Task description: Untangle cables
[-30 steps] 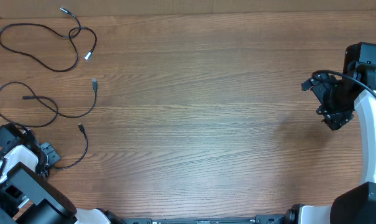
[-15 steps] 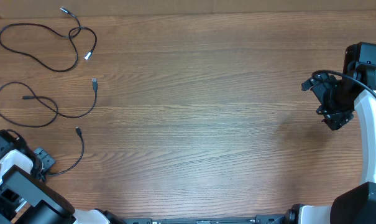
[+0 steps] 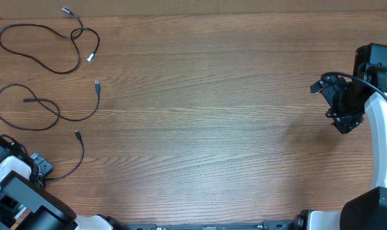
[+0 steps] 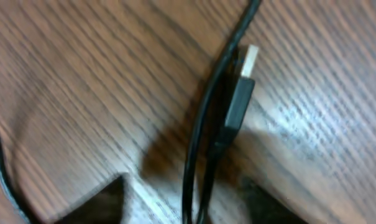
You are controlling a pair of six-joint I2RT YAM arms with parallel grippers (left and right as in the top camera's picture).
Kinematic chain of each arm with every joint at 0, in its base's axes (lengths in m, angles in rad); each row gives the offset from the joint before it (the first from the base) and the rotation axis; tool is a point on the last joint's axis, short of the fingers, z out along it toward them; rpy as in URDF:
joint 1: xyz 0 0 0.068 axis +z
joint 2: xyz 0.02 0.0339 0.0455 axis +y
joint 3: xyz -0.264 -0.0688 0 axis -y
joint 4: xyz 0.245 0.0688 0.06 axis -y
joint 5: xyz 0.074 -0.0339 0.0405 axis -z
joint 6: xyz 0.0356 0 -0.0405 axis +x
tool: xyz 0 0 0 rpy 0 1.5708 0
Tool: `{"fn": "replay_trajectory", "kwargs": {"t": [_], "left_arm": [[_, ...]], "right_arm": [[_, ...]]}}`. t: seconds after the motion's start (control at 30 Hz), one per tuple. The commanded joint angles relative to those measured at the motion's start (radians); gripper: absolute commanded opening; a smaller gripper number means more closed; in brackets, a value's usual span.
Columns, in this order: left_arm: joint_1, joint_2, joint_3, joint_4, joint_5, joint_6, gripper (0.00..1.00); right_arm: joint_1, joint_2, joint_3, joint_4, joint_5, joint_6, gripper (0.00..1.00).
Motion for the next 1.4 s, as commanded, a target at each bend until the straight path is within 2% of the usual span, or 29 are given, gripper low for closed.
{"fn": "replay_trajectory", "kwargs": {"t": [0.0, 0.27, 0.37, 0.53, 0.8, 0.93, 1.07, 1.37], "left_arm": [[-0.003, 0.045, -0.012, -0.03, 0.063, 0.013, 1.0], [-0.006, 0.018, 0.087, -0.124, 0.264, 0.002, 0.99], [-0.012, -0.005, 0.138, -0.17, 0.318, -0.062, 1.0], [-0.04, -0.088, 0.17, -0.235, 0.339, -0.181, 1.0], [-0.169, -0.315, 0.17, -0.267, 0.356, -0.201, 1.0], [-0.276, -0.443, 0.17, -0.265, 0.474, -0.191, 0.99], [-0.431, -0.515, 0.17, -0.246, 0.578, -0.106, 1.0], [-0.899, -0.519, 0.17, -0.237, 0.615, 0.093, 1.0]], "right_arm": [[-0.002, 0.003, 0.009, 0.002, 0.01, 0.004, 1.0], [-0.002, 0.003, 0.009, 0.002, 0.01, 0.004, 1.0], [-0.002, 0.003, 0.009, 0.002, 0.01, 0.004, 1.0], [-0.002, 0.003, 0.009, 0.002, 0.01, 0.004, 1.0], [-0.002, 0.003, 0.009, 0.002, 0.01, 0.004, 1.0], [-0.002, 0.003, 0.009, 0.002, 0.01, 0.004, 1.0], [-0.002, 0.003, 0.009, 0.002, 0.01, 0.004, 1.0], [-0.002, 0.003, 0.009, 0.002, 0.01, 0.004, 1.0]]}}
